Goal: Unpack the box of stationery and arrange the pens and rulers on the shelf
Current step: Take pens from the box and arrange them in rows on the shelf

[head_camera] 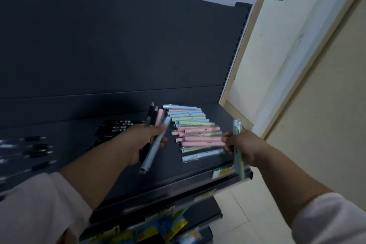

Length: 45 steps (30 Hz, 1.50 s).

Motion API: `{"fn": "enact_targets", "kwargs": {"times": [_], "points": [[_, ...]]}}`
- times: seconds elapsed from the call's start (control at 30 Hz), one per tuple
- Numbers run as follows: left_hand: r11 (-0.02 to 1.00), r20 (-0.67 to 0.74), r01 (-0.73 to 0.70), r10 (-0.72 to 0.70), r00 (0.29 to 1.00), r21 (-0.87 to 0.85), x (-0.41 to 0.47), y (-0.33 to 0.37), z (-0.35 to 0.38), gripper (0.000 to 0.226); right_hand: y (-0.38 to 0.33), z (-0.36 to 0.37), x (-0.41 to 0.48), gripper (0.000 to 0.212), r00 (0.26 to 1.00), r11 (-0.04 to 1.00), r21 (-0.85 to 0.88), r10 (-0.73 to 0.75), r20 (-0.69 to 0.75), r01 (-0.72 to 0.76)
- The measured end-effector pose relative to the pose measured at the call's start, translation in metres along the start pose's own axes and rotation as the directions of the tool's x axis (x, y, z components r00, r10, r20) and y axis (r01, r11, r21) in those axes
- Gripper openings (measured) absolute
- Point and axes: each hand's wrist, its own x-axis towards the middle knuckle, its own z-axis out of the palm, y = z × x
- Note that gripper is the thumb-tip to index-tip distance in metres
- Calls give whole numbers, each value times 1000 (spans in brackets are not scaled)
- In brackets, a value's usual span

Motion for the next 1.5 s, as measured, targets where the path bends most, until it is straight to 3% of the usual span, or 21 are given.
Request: {"fn": "enact_targets", "kwargs": {"times": [0.1,0.2,0.3,0.37,0.43,0.57,0.63,0.7,0.77,0.83,0.9,1.1,1.23,1.3,1.33,1.37,1.43,1.5], "points": [[999,-107,-15,10,994,-47,29,2,21,20,-3,-14,50,3,991,996,-81,55,119,-46],[999,-128,4,-9,992,-42,32,7,24,20,-6,-9,64,10,981,975,-209,111,157,-76],[999,-189,0,-10,982,-53,46,14,45,20,-16,-21,90,15,985,915,-403,37,170,36],[997,-221,-17,1,975,-73,58,20,58,21,-26,-29,110,14,977,906,-399,-66,201,143],[995,-246,-30,7,969,-90,65,26,69,21,-36,-37,125,16,949,944,-286,-73,306,165],[986,-317,-45,-8,948,-160,70,30,80,21,-55,-32,149,15,827,997,-40,71,558,-59],[982,-355,-63,-5,935,-180,69,30,80,19,-65,-20,155,19,805,996,-84,64,590,-17],[978,-389,-78,-4,921,-195,67,30,78,17,-73,-3,158,21,809,972,-188,-1,587,137],[974,-430,-95,-3,903,-206,64,31,73,16,-78,17,162,27,811,863,-353,-104,576,361],[973,-460,-101,-5,888,-206,61,31,69,16,-79,35,169,33,760,607,-523,-226,609,599],[976,-483,-96,-11,876,-197,59,31,65,18,-77,51,174,34,702,370,-599,-306,643,710],[975,-488,-79,-33,872,-207,59,32,61,20,-71,81,184,36,678,188,-658,-321,661,729],[976,-460,-64,-40,887,-208,62,30,61,30,-71,85,181,66,680,229,-641,-243,691,733],[981,-443,-57,-33,896,-187,63,30,61,32,-74,83,177,66,654,258,-601,-332,679,756],[982,-438,-57,-29,898,-182,63,30,62,32,-77,82,175,59,644,364,-531,-395,655,765],[982,-433,-60,-25,901,-181,64,31,63,31,-81,80,171,47,658,548,-401,-427,620,734],[978,-421,-70,-19,907,-194,67,33,67,29,-88,76,157,18,702,886,-52,-328,632,460],[978,-393,-76,-6,920,-193,70,36,73,21,-92,72,143,4,652,973,97,-211,728,207]]}}
